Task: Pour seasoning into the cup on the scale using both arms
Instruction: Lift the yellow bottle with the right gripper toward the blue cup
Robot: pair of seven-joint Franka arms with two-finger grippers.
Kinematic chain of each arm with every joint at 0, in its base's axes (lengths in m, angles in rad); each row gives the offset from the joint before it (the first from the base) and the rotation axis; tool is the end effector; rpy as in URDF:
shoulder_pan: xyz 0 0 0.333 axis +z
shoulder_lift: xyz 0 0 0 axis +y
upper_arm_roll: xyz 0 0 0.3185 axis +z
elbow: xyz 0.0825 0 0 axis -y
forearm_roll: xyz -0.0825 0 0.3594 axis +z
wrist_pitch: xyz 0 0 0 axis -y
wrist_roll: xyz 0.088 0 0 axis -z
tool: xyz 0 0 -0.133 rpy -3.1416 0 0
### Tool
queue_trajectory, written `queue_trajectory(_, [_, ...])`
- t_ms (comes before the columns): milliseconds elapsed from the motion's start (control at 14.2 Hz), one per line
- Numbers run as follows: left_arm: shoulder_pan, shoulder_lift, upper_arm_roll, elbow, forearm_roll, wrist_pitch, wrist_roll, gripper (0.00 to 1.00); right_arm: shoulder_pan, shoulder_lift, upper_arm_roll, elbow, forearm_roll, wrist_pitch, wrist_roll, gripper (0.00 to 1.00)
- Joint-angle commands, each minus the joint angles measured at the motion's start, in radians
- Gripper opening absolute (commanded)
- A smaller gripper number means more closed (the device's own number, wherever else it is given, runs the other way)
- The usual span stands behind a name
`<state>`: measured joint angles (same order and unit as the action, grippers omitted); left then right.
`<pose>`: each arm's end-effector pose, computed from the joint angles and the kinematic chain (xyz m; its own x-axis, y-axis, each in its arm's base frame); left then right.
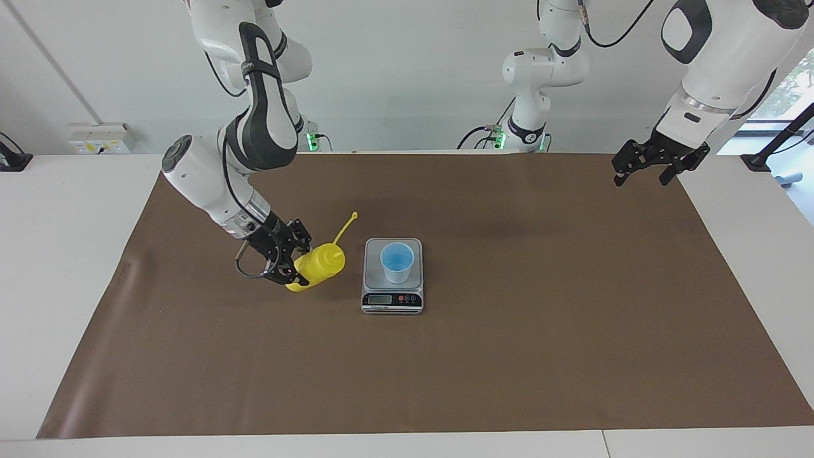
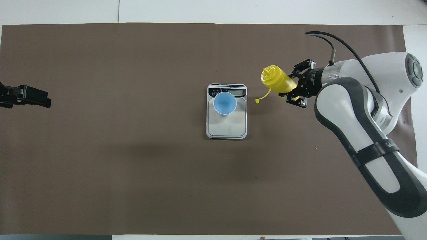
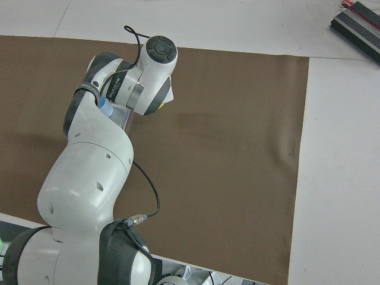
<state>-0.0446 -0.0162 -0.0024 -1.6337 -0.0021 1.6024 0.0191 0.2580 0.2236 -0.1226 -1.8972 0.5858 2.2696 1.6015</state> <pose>0.5256 -0.0250 0.5841 0.9977 -0.0660 -0.0151 -0.0660 -0.9978 0.0024 0.6016 0.1108 0.3960 -0.1985 -0.8702 -0.4509 -0.9671 0.2487 -0.0541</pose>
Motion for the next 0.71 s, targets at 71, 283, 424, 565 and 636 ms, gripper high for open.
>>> queue_trajectory(71, [0.008,-0.021,0.005,-0.012,-0.016,-0.015,0.013,1.00,0.032,0.083,0.000,0.116,-0.151,0.004,0.112,0.00])
queue_trajectory(283, [0.016,-0.021,0.007,-0.012,-0.015,-0.015,0.013,1.00,0.090,0.112,0.000,0.129,-0.268,0.001,0.164,0.00])
queue_trajectory(424, [0.016,-0.021,0.005,-0.012,-0.015,-0.015,0.013,1.00,0.098,0.111,0.000,0.119,-0.343,-0.027,0.163,0.00])
queue_trajectory(565, [0.014,-0.021,0.005,-0.012,-0.015,-0.015,0.013,1.00,0.099,0.106,0.000,0.133,-0.377,-0.097,0.134,0.00])
queue_trajectory(636, [0.014,-0.021,0.005,-0.012,-0.015,-0.015,0.013,1.00,0.099,0.100,0.001,0.129,-0.376,-0.111,0.092,0.00])
